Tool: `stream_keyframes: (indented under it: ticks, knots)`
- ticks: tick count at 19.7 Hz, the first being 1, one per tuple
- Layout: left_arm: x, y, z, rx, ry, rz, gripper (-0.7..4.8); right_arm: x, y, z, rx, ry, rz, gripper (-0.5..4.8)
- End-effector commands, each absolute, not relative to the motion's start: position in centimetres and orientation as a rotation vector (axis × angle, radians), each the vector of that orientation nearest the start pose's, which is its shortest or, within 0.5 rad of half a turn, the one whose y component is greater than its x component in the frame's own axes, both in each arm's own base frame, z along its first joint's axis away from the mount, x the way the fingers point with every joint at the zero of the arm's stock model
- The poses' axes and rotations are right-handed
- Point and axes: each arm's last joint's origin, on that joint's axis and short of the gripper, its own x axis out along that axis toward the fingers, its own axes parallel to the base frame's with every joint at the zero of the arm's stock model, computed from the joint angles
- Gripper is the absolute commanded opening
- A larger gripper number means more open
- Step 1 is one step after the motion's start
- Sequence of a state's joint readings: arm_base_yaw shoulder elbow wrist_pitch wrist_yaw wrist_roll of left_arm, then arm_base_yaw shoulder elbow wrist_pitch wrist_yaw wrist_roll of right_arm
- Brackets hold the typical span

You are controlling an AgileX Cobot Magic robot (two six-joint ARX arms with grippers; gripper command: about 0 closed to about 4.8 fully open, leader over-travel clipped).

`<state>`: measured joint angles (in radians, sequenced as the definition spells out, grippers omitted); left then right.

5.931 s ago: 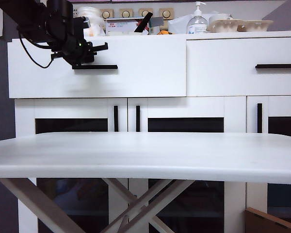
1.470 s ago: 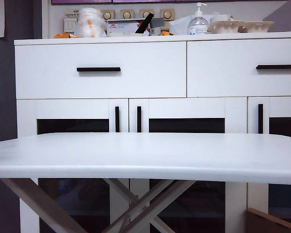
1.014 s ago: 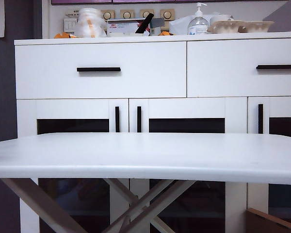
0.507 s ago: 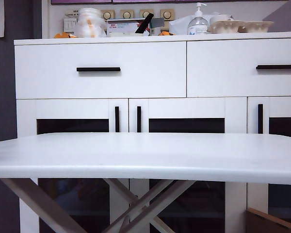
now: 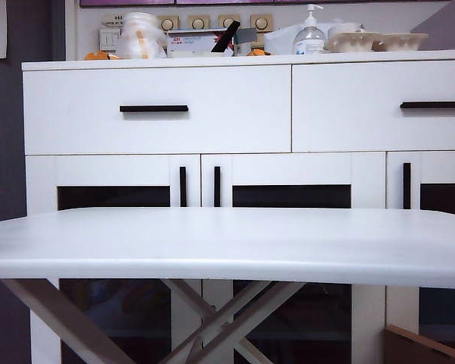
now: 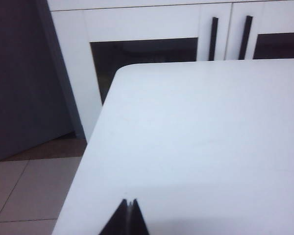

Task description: Pick up a can of beer from the white table, open the left drawer, place the beer inside the drawer, and finally close the drawer.

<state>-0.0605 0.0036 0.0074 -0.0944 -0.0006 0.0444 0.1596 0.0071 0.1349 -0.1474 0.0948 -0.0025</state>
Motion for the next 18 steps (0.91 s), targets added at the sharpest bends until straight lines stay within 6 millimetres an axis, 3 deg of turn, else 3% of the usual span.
stream_keyframes:
  ticks: [1, 6, 18]
  knots:
    - [9.7, -0.6, 15.8, 0.044, 0.084, -0.065, -0.05, 9.1, 1.2, 18.3, 0.001, 0.021, 0.067, -0.05]
    - [9.7, -0.6, 15.8, 0.044, 0.085, -0.065, -0.05, 9.7, 1.1, 16.2, 0.004, 0.032, 0.050, -0.05]
    - [9.7, -0.6, 15.8, 0.044, 0.084, -0.065, -0.05, 9.7, 0.6, 16.2, 0.005, 0.024, 0.003, -0.05]
